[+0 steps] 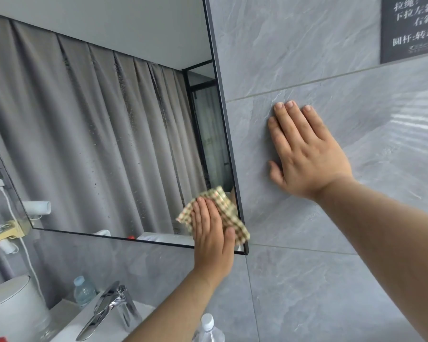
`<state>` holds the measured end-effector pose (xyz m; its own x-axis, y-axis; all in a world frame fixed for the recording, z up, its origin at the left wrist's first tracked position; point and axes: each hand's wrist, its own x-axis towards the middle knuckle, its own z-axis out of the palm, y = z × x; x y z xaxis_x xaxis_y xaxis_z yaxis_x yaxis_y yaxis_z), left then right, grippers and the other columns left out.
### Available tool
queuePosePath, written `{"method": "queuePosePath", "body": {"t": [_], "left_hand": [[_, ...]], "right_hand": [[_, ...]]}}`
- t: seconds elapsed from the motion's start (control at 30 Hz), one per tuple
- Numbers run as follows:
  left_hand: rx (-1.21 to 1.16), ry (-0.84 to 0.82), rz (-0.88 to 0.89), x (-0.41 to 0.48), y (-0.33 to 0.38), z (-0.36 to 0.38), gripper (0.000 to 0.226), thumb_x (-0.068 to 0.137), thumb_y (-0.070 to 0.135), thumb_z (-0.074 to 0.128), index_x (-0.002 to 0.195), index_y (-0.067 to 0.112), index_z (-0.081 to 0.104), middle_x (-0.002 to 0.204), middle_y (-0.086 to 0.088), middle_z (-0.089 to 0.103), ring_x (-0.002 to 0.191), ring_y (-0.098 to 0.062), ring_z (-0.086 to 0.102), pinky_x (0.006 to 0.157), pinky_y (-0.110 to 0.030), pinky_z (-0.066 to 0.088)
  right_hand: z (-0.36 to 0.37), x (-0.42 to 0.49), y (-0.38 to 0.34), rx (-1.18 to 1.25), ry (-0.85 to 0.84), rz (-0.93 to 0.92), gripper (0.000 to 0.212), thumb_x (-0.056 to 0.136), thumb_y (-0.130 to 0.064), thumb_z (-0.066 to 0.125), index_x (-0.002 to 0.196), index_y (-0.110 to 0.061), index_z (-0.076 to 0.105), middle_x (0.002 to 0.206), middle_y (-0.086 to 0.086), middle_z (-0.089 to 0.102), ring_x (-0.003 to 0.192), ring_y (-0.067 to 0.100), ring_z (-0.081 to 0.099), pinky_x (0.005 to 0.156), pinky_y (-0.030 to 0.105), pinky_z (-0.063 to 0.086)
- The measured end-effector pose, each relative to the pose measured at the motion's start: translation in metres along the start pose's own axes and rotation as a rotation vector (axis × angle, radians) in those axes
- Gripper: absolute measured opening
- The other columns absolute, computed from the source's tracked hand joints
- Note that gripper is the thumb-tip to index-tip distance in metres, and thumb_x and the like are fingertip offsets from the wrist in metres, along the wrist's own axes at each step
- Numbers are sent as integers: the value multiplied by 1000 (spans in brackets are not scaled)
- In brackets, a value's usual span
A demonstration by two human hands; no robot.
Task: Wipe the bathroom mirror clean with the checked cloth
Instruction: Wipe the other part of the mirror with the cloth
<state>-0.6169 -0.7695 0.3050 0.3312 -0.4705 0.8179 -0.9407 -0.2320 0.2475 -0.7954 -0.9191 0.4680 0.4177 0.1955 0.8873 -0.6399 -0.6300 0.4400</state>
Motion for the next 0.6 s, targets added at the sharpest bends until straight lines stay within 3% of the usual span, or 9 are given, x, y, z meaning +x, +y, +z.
{"method": "queuePosePath", "body": {"t": [0.17, 0.33, 0.6], "left_hand": [[43, 99, -102, 87, 18, -41, 74, 95, 41, 16, 151, 9, -20, 160, -6, -27, 149, -17, -26, 124, -40, -12], [150, 117, -22, 150, 26, -85, 73, 99, 40, 17, 155, 7, -17, 164, -11, -22, 149, -16, -25, 123, -36, -16], [295, 153, 134, 235, 55, -140, 76, 96, 37, 23, 156, 0, -6, 165, -18, -11, 153, -28, -12, 123, -37, -13]], "right_hand": [[0, 0, 1, -10, -8, 1, 76, 87, -37, 47, 147, 8, 35, 156, 30, 29, 145, 44, 28, 122, 54, 17], [-2, 1, -1, -6, -23, 0, 77, 86, -36, 48, 147, 8, 34, 156, 30, 28, 145, 44, 27, 122, 54, 17], [-3, 1, 0, -19, -28, 8, 77, 86, -37, 46, 147, 8, 35, 155, 29, 30, 144, 43, 30, 121, 53, 19]]}}
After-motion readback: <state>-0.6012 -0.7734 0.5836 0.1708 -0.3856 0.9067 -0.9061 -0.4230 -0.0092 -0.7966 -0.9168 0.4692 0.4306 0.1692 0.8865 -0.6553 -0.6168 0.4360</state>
